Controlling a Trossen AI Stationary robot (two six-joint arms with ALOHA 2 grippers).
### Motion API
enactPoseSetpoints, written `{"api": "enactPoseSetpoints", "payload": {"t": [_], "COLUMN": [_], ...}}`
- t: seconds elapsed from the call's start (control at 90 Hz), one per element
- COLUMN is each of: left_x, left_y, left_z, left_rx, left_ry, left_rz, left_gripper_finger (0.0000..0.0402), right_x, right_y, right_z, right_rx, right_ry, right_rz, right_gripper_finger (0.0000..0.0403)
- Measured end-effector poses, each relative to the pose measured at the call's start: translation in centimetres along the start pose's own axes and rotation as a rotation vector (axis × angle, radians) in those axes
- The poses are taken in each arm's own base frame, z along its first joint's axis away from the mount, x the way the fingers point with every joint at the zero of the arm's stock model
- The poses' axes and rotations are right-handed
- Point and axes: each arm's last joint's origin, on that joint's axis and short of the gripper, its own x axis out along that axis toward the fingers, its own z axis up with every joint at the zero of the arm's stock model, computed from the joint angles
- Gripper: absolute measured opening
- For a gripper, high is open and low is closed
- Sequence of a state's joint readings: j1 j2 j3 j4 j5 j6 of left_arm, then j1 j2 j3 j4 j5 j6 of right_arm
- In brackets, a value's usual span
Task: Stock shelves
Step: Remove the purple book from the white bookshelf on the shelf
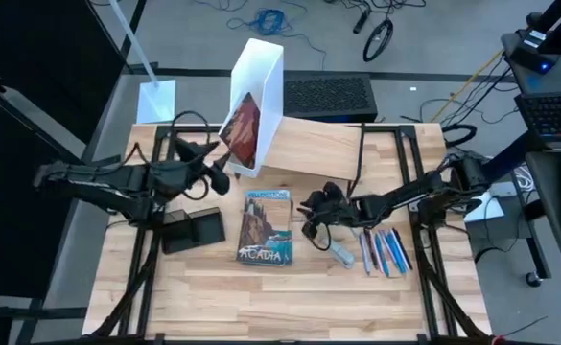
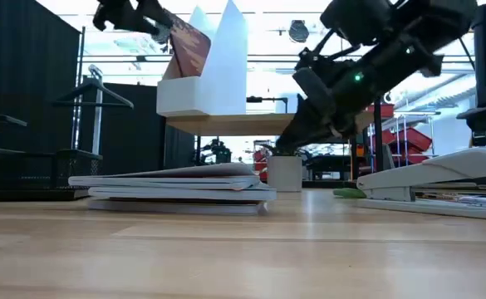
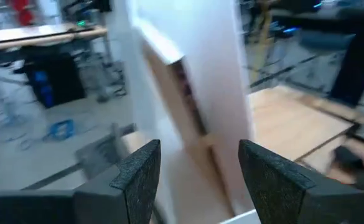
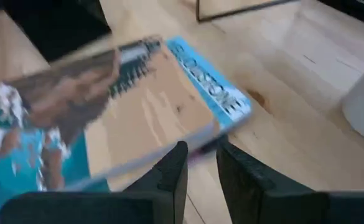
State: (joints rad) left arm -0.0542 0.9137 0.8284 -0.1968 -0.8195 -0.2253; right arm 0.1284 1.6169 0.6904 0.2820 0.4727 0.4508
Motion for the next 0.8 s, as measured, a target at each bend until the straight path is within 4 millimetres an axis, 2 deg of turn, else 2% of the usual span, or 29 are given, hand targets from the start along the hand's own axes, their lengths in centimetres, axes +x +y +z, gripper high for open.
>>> {"api": "enactPoseSetpoints", "payload": {"t": [0.589, 0.678, 0.8], "left_x": [3.3, 3.8, 4.1], "left_y": [0.5, 0.5, 0.6], "left_z": [0.9, 0.6, 0.6], "left_rx": [-0.028, -0.019, -0.021], "left_ry": [-0.086, -0.073, -0.074], "left_rz": [0.086, 0.101, 0.113], "left_gripper_finger": [0.0199, 0.0177, 0.0119], "right_x": [0.0, 0.0, 0.0], "right_y": [0.1, 0.1, 0.1], "right_z": [-0.1, -0.1, -0.1], "right_rx": [-0.037, -0.021, 0.001], "right_ry": [0.000, 0.000, 0.000], "right_rz": [0.004, 0.004, 0.005], "right_gripper_finger": [0.0070, 0.0070, 0.0070]}}
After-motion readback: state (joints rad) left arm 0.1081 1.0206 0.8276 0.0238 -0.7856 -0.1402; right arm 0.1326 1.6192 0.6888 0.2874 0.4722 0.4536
